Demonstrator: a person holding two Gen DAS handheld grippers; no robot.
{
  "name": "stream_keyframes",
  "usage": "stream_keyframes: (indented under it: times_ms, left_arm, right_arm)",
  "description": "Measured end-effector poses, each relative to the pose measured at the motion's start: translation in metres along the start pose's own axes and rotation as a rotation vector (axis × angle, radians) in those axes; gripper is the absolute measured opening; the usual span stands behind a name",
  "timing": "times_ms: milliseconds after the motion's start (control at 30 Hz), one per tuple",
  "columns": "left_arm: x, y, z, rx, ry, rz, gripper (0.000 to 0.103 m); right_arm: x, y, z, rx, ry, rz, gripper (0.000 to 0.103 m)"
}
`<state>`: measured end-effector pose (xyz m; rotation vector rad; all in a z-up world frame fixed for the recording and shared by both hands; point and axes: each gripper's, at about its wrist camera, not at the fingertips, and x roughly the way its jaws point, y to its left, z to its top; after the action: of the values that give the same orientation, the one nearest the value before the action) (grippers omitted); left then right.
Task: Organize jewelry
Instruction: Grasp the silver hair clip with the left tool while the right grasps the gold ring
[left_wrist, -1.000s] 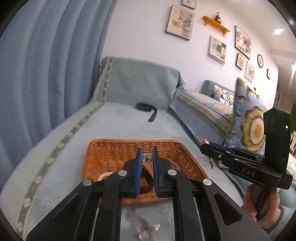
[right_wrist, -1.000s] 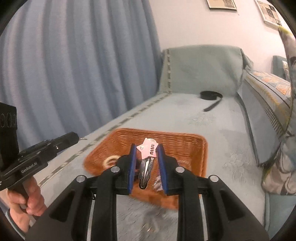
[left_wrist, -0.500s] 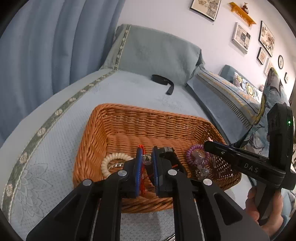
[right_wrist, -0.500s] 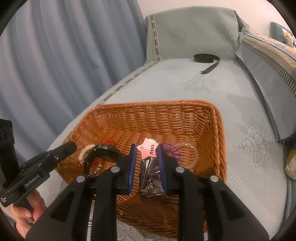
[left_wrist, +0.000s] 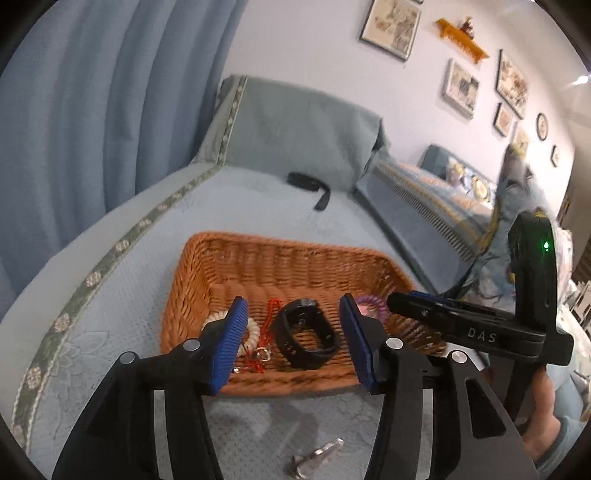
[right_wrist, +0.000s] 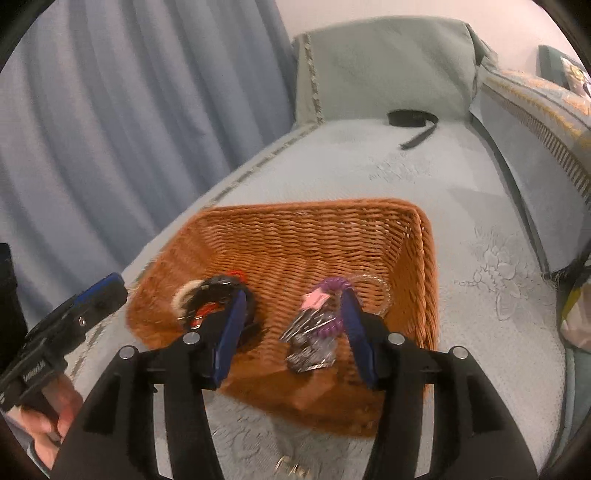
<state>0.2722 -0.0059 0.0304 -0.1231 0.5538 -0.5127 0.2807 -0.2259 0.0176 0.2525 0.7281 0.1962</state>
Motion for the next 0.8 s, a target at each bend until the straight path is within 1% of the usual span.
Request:
stream_keyframes:
  times_ms: [133, 233, 367, 467, 500, 600, 667, 733, 800]
  left_arm:
    - [-0.040, -0.013, 0.000, 0.034, -0.063, -0.036, 0.049]
    - [-0.066, -0.019, -0.004, 0.043, -0.095, -0.054, 0.049]
    - [-0.096, -0.025, -0.016, 0.049, -0.132, -0.074, 0.049]
    - [-0.105, -0.027, -0.030, 0.052, -0.129, -0.081, 0.049]
    - [-0.104, -0.026, -0.036, 0.058, -0.119, -0.082, 0.049]
    - [-0.089, -0.022, -0.054, 0.053, -0.052, -0.095, 0.049]
    - [-0.070, -0.018, -0.066, 0.046, 0.019, -0.096, 0.049]
    - [-0.043, -0.015, -0.078, 0.062, 0.108, -0.058, 0.049]
    - [-0.024, -0.012, -0.086, 0.076, 0.172, -0.041, 0.049]
  right_arm:
    - [-0.043, 0.012, -0.011, -0.050, -0.063, 0.026, 0.050]
    - [-0.070, 0.017, -0.022, -0.065, -0.089, 0.052, 0.050]
    - [-0.093, 0.016, -0.040, -0.063, -0.099, 0.075, 0.050]
    - [-0.096, 0.014, -0.058, -0.082, -0.087, 0.063, 0.050]
    - [-0.095, 0.013, -0.065, -0.093, -0.073, 0.063, 0.050]
    - [-0.079, 0.008, -0.082, -0.104, -0.022, 0.049, 0.050]
    - [-0.065, 0.002, -0.090, -0.093, 0.006, 0.045, 0.049]
    - [-0.052, -0.004, -0.095, -0.081, 0.031, 0.035, 0.049]
    - [-0.036, -0.011, -0.100, -0.058, 0.072, 0.029, 0.048]
